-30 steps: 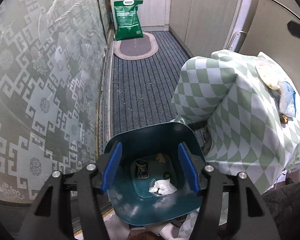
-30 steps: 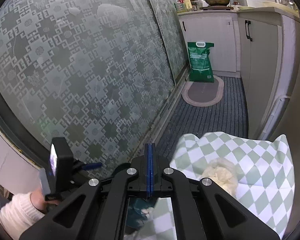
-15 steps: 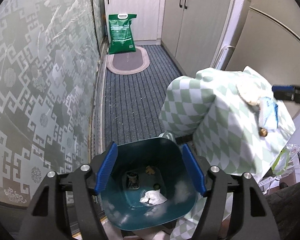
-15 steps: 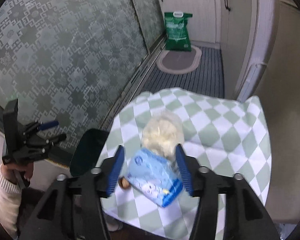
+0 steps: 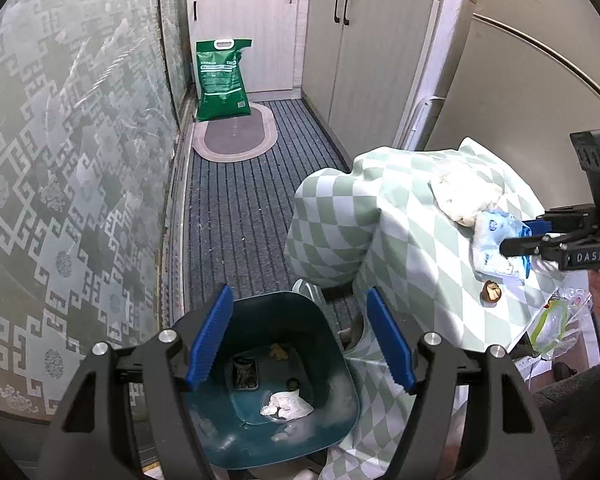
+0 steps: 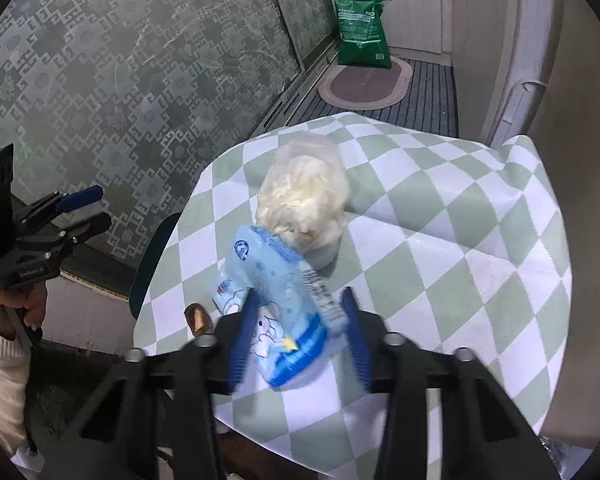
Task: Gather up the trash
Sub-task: 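Lift the blue-white wipes pack with the right gripper and carry it over the bin, then open the right gripper to drop the wipes pack into the bin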
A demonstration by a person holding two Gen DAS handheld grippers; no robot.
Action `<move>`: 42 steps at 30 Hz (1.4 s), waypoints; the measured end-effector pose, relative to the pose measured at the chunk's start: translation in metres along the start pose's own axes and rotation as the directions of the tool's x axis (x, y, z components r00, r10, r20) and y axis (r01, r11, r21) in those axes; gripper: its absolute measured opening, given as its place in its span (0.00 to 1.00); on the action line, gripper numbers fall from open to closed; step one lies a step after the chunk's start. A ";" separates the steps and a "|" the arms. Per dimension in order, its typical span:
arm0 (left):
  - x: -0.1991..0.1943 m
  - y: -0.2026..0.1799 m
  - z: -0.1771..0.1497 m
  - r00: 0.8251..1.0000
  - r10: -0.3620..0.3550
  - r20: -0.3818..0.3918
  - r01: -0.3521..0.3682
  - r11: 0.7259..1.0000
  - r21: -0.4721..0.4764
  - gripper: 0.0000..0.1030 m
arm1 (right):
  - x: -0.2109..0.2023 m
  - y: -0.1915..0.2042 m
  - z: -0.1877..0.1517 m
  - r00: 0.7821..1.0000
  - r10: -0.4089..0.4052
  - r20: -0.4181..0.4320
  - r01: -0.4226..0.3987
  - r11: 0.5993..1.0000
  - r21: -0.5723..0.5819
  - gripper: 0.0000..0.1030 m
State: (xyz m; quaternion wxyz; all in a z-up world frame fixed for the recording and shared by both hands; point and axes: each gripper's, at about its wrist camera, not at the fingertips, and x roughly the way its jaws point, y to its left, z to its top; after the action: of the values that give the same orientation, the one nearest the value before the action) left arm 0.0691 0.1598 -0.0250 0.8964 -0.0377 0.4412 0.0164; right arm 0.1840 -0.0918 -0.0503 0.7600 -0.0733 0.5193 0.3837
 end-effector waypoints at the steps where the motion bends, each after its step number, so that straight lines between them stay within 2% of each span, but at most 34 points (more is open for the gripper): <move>1: 0.001 -0.001 0.000 1.000 -0.001 -0.001 0.001 1.000 0.002 0.71 | -0.002 -0.001 -0.001 1.000 0.006 0.007 -0.006 1.000 0.003 0.22; 3: 0.002 -0.004 0.001 1.000 -0.001 -0.001 0.001 1.000 0.006 0.71 | -0.004 -0.002 0.000 1.000 0.015 0.014 -0.015 1.000 0.004 0.13; 6: 0.000 -0.006 0.002 1.000 -0.004 0.014 0.004 1.000 0.008 0.70 | -0.009 0.001 0.001 0.999 0.010 0.031 -0.009 1.000 -0.008 0.10; 14: -0.002 -0.015 0.004 0.999 -0.015 0.029 0.014 1.000 0.022 0.59 | -0.037 0.016 0.005 0.996 0.032 0.081 -0.028 0.998 -0.049 0.09; 20: -0.004 -0.007 0.004 1.000 0.001 0.030 -0.001 1.000 0.003 0.46 | -0.064 0.035 0.013 0.985 0.044 0.168 -0.029 0.996 -0.087 0.09; 27: -0.011 0.015 0.000 0.999 0.028 0.041 -0.026 0.999 -0.044 0.35 | -0.054 0.075 0.027 0.977 0.088 0.194 -0.057 0.985 -0.162 0.09; 30: -0.014 0.025 -0.001 0.998 0.036 0.043 -0.034 0.997 -0.063 0.32 | -0.038 0.096 0.031 0.980 0.101 0.171 -0.069 0.980 -0.186 0.09; 39: -0.019 0.051 -0.011 0.998 0.057 0.032 -0.053 0.994 -0.097 0.24 | 0.036 0.164 0.031 0.994 0.109 0.014 -0.100 0.956 -0.276 0.10; 41: -0.020 0.056 -0.012 0.998 0.059 0.033 -0.056 0.993 -0.106 0.23 | 0.048 0.174 0.032 0.992 0.124 -0.003 -0.121 0.956 -0.268 0.12; 42: -0.021 0.059 -0.013 0.998 0.060 0.033 -0.056 0.992 -0.111 0.23 | 0.053 0.178 0.032 0.991 0.133 -0.013 -0.132 0.957 -0.260 0.18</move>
State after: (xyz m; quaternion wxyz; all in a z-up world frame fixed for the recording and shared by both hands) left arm 0.0421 0.2179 -0.0193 0.9000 -0.0741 0.4242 0.0677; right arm 0.0994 0.0749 -0.0294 0.7177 -0.1368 0.4664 0.4987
